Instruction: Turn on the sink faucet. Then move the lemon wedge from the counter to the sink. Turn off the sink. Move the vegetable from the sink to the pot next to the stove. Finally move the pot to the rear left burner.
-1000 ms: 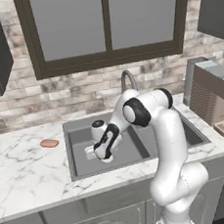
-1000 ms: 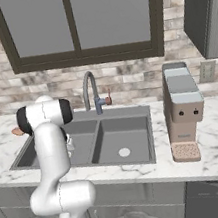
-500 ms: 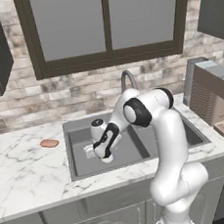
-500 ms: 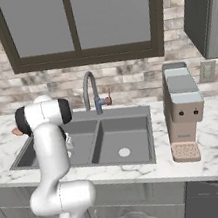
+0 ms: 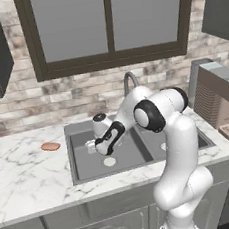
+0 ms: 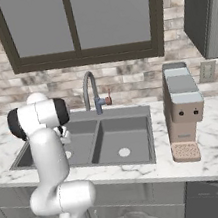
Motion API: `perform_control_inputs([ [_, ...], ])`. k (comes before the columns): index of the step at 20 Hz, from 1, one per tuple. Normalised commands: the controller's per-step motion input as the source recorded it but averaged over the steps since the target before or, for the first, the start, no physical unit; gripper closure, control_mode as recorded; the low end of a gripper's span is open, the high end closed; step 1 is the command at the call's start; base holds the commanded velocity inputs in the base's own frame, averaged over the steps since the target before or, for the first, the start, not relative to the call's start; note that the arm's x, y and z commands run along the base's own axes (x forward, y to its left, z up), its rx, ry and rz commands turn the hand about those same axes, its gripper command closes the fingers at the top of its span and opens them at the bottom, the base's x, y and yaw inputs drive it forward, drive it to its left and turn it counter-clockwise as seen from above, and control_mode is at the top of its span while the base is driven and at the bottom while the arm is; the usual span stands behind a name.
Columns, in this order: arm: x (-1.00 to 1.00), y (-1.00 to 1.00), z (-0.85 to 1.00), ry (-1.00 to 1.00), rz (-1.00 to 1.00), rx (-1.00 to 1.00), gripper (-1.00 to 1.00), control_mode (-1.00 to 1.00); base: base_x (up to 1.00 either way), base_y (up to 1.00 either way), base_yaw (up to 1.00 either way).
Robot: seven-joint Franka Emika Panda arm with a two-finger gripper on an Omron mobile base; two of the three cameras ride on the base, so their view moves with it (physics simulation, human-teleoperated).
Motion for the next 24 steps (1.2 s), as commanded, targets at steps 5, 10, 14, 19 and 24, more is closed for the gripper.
perform_control_inputs([
  [5, -0.14, -0.13, 0.55, 0.00, -0.06, 0.00, 1.00, -1.00, 0.00, 0.00, 0.00],
  [10, -0.18, -0.06, 0.59, -0.01, -0.06, -0.01, 1.00, -1.00, 0.00, 0.00, 0.00],
  [14, -0.21, -0.02, 0.61, 0.00, -0.05, -0.01, 1.00, -1.00, 0.00, 0.00, 0.00],
  [19, -0.23, -0.05, 0.58, 0.00, -0.03, -0.01, 1.00, -1.00, 0.00, 0.00, 0.00],
  [24, -0.21, -0.07, 0.49, 0.00, -0.02, 0.00, 1.00, -1.00, 0.00, 0.00, 0.00],
])
